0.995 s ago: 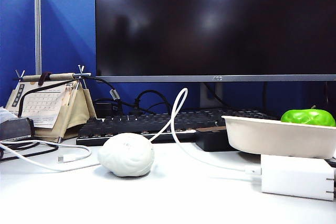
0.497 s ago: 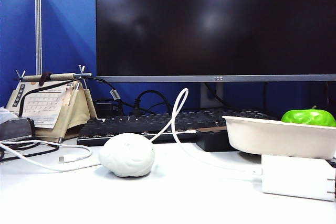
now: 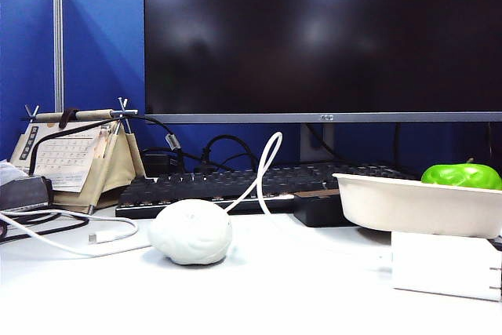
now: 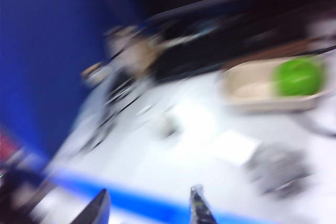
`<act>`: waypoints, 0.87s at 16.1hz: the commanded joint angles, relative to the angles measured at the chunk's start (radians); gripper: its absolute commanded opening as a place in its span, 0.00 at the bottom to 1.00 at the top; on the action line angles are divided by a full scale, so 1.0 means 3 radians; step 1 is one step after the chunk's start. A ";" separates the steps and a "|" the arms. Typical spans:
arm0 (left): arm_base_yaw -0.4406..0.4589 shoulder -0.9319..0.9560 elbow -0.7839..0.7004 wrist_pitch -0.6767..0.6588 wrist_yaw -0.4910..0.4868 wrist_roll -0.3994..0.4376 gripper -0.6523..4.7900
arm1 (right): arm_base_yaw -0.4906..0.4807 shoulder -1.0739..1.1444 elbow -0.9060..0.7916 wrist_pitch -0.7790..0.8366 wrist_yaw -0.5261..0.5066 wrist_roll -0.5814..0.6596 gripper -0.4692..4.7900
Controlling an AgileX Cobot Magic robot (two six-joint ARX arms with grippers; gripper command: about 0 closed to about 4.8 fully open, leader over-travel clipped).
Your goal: Place the tilting octopus upright.
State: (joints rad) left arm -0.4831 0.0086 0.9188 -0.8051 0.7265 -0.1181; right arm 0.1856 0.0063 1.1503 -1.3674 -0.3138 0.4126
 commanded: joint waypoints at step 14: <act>0.0003 0.0000 -0.1648 0.1488 -0.1943 0.0464 0.11 | -0.0346 0.0001 -0.2171 0.2750 0.0902 -0.0676 0.44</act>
State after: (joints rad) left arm -0.4831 0.0082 0.4358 -0.3775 0.1612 -0.0051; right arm 0.0814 0.0059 0.5083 -0.5949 -0.0448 0.2054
